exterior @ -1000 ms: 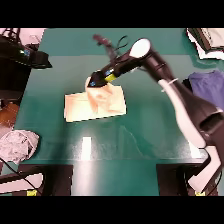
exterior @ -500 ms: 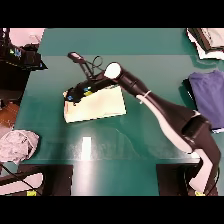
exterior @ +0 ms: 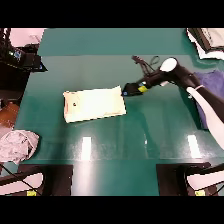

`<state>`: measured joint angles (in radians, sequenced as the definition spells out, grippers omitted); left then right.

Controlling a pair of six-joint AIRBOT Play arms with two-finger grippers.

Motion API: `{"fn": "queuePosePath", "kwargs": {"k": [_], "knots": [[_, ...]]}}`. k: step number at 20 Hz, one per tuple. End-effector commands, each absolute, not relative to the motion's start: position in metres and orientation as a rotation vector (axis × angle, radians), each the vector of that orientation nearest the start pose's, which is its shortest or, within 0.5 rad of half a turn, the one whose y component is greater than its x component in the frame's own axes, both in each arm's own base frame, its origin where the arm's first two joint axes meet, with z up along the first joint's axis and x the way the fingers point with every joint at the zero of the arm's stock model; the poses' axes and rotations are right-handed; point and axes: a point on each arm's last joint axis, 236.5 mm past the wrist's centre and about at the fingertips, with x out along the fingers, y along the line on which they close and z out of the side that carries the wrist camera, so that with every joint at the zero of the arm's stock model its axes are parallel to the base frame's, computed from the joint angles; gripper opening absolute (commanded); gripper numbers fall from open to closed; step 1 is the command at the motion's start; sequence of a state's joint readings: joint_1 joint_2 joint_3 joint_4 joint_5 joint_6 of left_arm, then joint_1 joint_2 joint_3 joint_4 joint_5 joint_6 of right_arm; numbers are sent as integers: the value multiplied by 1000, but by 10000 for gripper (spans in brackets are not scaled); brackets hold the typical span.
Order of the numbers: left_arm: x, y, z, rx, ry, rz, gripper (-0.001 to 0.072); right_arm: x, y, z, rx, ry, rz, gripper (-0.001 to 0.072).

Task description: Fold the shirts.

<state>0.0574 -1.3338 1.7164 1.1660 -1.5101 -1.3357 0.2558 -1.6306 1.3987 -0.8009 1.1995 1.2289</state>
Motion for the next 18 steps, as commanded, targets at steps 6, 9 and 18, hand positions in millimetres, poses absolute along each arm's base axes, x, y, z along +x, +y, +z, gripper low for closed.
{"fn": "queuePosePath", "kwargs": {"k": [6,9,18], "knots": [[416,-69,183,-74,1022,-410,25,398,277,-68,657,1417,760,622],[416,-69,183,-72,1021,-411,25,393,314,-78,709,1403,799,617],[416,-69,183,-67,1022,-415,26,405,359,-48,598,1250,936,19]]}}
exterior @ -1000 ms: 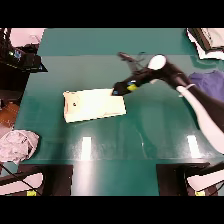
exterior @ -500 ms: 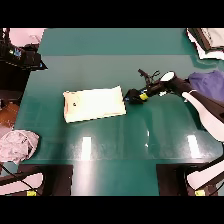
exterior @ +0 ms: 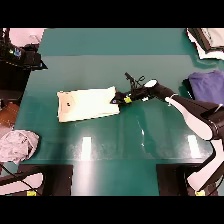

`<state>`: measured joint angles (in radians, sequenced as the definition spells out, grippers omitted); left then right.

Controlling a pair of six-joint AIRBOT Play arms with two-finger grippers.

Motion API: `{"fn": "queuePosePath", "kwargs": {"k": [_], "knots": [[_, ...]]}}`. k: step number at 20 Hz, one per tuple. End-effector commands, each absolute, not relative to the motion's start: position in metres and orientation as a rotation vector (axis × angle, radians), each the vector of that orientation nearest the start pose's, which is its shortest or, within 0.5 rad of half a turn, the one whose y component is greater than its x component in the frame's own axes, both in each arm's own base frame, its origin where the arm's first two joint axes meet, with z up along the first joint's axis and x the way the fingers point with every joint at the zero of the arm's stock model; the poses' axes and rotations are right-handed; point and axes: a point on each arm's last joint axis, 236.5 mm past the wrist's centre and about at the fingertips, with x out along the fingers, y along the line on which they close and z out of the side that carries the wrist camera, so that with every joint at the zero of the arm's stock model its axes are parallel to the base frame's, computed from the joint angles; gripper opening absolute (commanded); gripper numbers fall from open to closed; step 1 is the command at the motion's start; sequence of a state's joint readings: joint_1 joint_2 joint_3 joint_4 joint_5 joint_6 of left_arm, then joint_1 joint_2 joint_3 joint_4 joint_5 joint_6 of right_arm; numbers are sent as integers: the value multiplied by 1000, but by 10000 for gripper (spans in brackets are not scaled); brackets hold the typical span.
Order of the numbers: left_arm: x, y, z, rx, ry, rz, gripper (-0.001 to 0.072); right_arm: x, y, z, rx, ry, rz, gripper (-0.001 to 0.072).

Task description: Fold the shirts.

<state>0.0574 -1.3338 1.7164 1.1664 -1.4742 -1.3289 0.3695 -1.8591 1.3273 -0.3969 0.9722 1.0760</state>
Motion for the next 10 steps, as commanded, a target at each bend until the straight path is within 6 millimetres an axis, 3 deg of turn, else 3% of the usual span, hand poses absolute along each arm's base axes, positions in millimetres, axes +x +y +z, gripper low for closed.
{"fn": "queuePosePath", "kwargs": {"k": [1,3,5,7,10], "knots": [[415,-69,183,-67,1024,-415,25,408,357,-37,595,1236,957,18],[413,-69,181,-65,1037,-418,26,421,335,-16,555,1183,937,17],[410,-69,180,-64,1049,-422,25,439,283,8,531,1114,845,17],[411,-69,180,-67,1045,-420,25,458,213,33,569,1033,717,16],[418,-69,184,-102,1019,-393,25,486,85,83,645,825,477,16]]}}
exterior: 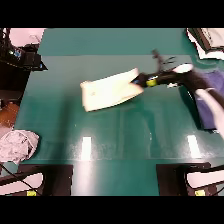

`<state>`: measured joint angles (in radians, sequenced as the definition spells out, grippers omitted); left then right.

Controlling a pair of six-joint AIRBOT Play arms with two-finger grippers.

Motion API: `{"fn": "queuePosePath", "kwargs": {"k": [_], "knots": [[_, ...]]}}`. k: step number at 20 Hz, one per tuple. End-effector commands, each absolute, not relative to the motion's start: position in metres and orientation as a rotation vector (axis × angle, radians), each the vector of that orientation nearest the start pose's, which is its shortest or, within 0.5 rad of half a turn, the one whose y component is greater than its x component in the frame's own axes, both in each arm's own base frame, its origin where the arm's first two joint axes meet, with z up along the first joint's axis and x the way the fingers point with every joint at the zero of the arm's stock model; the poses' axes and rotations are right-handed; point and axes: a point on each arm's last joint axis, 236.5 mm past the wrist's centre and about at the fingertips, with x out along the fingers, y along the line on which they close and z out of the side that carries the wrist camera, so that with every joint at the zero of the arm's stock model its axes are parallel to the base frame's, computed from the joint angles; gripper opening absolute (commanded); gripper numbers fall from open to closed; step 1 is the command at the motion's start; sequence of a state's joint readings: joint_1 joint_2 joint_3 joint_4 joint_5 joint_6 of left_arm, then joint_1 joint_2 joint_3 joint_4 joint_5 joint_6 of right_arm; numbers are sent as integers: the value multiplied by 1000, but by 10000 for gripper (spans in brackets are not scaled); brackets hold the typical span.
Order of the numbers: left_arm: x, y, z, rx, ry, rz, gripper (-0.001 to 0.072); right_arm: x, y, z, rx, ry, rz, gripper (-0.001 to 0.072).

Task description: Fold the shirts.

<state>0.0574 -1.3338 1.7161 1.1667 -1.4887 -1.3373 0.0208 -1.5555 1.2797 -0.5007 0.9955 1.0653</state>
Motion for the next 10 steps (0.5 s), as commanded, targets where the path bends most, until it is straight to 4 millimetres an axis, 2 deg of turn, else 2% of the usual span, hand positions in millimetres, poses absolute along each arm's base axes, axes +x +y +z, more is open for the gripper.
{"fn": "queuePosePath", "kwargs": {"k": [1,2,3,5,7,10], "knots": [[421,-69,186,-110,1007,-391,25,491,47,99,658,764,411,16],[422,-70,187,-128,1003,-382,25,495,9,113,666,707,348,16],[423,-70,188,-136,999,-377,25,497,-21,126,670,667,306,16],[423,-70,188,-151,1001,-369,25,503,-73,143,651,600,222,16],[421,-70,187,-155,1012,-371,25,512,-113,154,615,555,153,16],[417,-71,185,-153,1031,-376,25,528,-150,169,624,498,104,16]]}}
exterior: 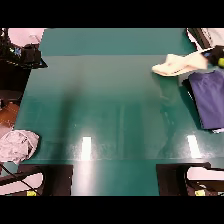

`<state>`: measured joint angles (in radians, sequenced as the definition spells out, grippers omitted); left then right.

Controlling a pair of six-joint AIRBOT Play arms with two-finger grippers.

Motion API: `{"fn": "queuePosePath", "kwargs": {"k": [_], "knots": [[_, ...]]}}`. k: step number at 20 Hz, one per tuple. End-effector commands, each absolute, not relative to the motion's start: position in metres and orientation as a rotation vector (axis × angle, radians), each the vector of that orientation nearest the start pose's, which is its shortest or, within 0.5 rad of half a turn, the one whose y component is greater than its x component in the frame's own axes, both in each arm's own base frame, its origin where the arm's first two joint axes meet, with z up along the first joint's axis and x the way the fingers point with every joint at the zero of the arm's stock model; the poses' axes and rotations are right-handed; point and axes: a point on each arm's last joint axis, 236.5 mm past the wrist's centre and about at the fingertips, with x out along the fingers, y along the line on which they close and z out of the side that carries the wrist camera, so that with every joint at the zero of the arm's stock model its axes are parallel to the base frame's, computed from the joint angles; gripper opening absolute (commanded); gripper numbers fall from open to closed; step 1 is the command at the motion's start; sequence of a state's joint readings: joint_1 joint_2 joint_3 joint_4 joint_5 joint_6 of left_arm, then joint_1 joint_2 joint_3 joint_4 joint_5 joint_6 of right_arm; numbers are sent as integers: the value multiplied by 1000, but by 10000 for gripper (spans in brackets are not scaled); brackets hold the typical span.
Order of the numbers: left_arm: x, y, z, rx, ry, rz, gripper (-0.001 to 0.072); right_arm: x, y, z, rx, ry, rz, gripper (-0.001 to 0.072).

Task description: Fold the shirts.

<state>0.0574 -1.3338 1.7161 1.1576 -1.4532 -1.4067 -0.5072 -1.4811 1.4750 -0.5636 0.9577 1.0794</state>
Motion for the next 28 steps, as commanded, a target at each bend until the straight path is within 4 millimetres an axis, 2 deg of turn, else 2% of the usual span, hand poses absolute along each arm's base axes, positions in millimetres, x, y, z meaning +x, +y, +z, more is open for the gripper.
{"fn": "queuePosePath", "kwargs": {"k": [1,3,5,9,11,13,18,21,28], "knots": [[417,-71,184,-153,1033,-376,25,534,-157,174,637,485,97,16],[415,-71,184,-153,1039,-378,25,542,-168,190,623,448,92,16],[415,-71,183,-152,1041,-379,25,548,-175,218,585,392,93,16],[415,-71,184,-152,1040,-379,25,539,-192,279,511,287,81,16],[415,-71,184,-152,1040,-378,25,526,-201,288,467,323,46,16],[416,-71,184,-152,1038,-378,25,514,-195,290,404,382,45,16],[415,-71,183,-151,1040,-379,25,467,-202,268,320,517,-94,16],[415,-71,183,-148,1041,-381,25,432,-200,254,376,577,-135,17],[413,-71,183,-118,1040,-399,25,323,-214,173,501,840,-334,22]]}}
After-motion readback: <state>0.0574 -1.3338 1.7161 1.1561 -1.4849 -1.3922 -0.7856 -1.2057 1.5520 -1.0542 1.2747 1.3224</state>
